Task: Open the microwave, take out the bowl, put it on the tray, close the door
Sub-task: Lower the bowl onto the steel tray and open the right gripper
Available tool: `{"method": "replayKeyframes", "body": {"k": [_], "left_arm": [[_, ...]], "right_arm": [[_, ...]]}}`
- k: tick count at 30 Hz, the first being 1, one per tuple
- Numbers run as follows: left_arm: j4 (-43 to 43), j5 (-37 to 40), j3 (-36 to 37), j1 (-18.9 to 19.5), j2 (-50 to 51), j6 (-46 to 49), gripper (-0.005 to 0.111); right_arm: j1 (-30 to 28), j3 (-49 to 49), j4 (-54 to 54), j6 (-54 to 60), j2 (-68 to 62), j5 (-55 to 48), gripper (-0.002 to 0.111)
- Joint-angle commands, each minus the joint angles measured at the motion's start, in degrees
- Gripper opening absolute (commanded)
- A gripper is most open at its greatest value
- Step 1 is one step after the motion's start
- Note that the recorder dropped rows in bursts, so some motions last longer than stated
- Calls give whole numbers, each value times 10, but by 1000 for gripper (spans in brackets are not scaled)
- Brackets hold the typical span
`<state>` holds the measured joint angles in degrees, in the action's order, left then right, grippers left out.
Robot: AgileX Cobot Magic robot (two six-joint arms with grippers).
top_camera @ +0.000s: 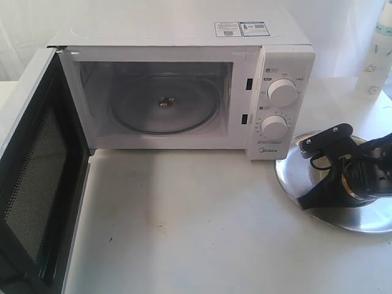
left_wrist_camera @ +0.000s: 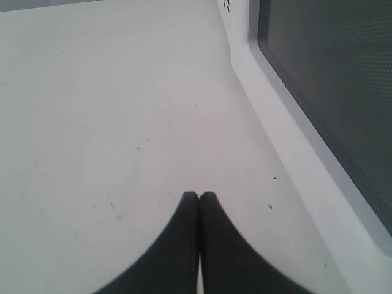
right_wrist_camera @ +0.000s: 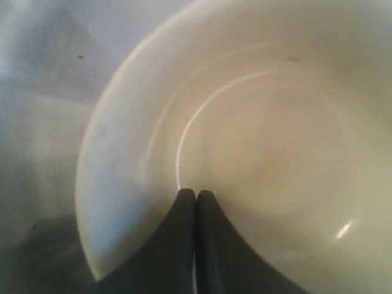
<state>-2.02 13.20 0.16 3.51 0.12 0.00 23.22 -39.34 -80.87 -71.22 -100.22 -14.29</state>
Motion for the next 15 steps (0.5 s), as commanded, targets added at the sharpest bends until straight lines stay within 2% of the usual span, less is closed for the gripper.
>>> {"method": "replayKeyframes", "body": {"k": [1,9,15], "left_arm": [[-5,1,-2,-4,-1,0,0],[-5,1,-2,-4,-1,0,0],[-5,1,-2,-4,-1,0,0]], "right_arm": [[-4,1,210,221,1,-23,0],[-3,0,475,474,11,-65,0],[-3,1,792,789,12,-158,0]]}}
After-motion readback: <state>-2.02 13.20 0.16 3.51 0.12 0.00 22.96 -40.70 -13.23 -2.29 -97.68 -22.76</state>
